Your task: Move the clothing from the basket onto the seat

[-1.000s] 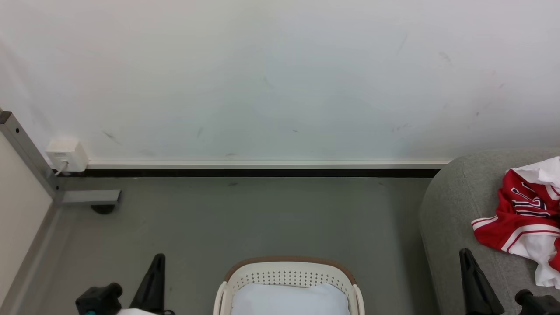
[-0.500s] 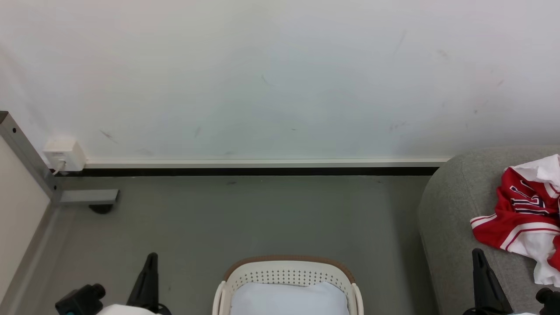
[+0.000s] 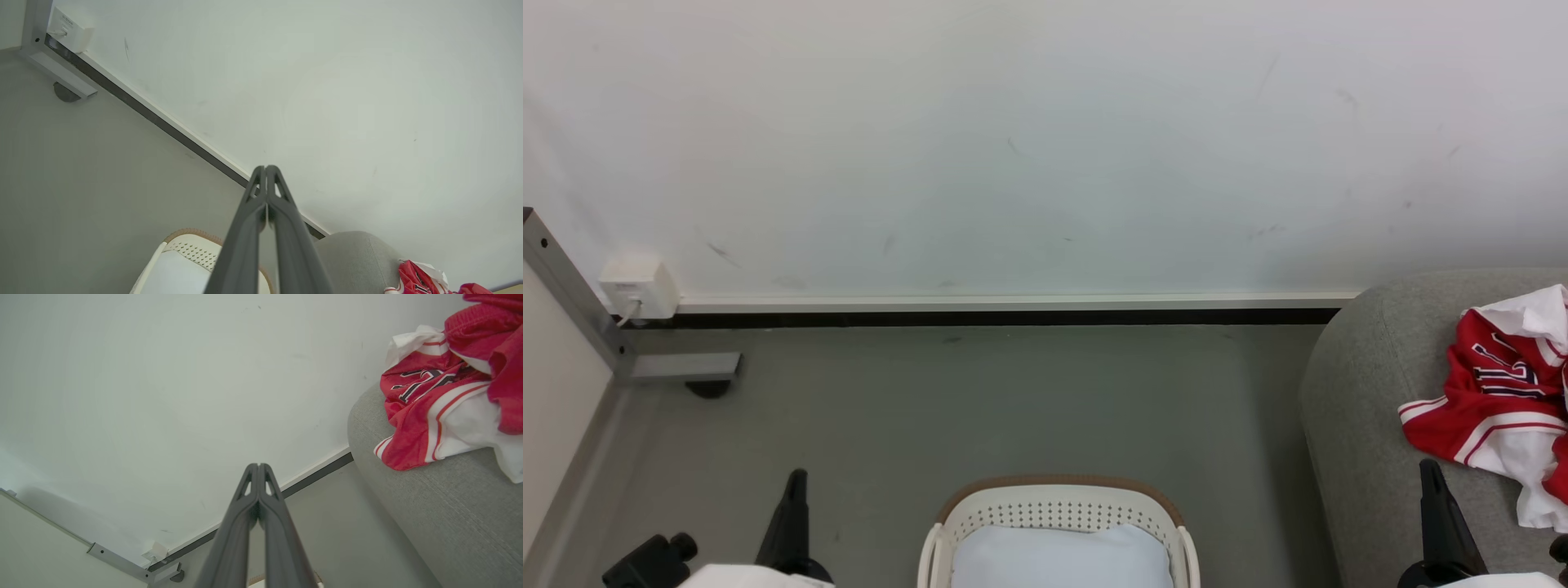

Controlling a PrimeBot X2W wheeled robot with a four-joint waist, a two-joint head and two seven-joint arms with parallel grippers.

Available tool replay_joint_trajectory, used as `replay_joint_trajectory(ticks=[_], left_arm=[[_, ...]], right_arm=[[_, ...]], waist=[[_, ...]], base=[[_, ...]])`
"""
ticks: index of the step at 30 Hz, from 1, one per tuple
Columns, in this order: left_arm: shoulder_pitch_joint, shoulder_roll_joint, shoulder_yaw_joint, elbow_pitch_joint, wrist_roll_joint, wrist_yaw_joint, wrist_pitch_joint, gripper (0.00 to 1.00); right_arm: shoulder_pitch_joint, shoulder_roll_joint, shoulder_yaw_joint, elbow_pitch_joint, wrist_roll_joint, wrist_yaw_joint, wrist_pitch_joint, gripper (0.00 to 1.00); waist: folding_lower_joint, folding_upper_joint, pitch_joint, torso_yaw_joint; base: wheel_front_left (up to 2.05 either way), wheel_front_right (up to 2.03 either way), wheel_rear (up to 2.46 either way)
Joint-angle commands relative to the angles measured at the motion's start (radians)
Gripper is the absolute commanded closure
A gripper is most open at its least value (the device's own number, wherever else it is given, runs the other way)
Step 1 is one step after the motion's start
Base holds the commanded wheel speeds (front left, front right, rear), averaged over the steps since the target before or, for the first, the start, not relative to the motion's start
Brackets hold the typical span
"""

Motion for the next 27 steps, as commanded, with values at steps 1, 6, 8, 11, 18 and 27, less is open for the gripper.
replay_joint_trajectory(ticks=[1,6,8,11,18,27], left_arm=[[-0.028,0.002,0.008,-0.015,-0.04,-0.001,0.01,1.0],[-0.029,0.0,0.015,-0.019,-0.106,-0.001,0.027,1.0],[-0.029,0.0,0.018,-0.02,-0.129,-0.001,0.034,1.0],[-0.031,-0.001,0.022,-0.021,-0.167,-0.002,0.044,1.0],[-0.033,-0.003,0.03,-0.025,-0.248,-0.002,0.067,1.0],[-0.036,-0.006,0.04,-0.029,-0.345,-0.002,0.092,1.0]], right_arm=[[-0.031,-0.009,-0.007,-0.008,0.042,0.0,0.008,1.0],[-0.036,-0.01,-0.014,-0.005,0.106,-0.001,0.024,1.0],[-0.037,-0.01,-0.016,-0.004,0.129,-0.001,0.031,1.0],[-0.04,-0.011,-0.02,-0.002,0.166,-0.001,0.04,1.0],[-0.048,-0.012,-0.029,0.001,0.245,-0.001,0.062,1.0],[-0.054,-0.012,-0.04,0.006,0.34,-0.001,0.087,1.0]], waist=[[0.0,-0.0001,0.001,-0.001],[0.0,-0.0001,0.002,-0.002],[0.0,-0.0001,0.003,-0.003],[0.0,-0.0001,0.004,-0.004],[0.0,-0.0001,0.006,-0.006],[0.0,-0.0001,0.009,-0.009]], base=[[0.0,0.0,0.0],[0.0,0.0,0.0],[0.0,0.0,0.0],[0.0,0.0,0.0],[0.0,0.0,0.0],[0.0,0.0,0.0]])
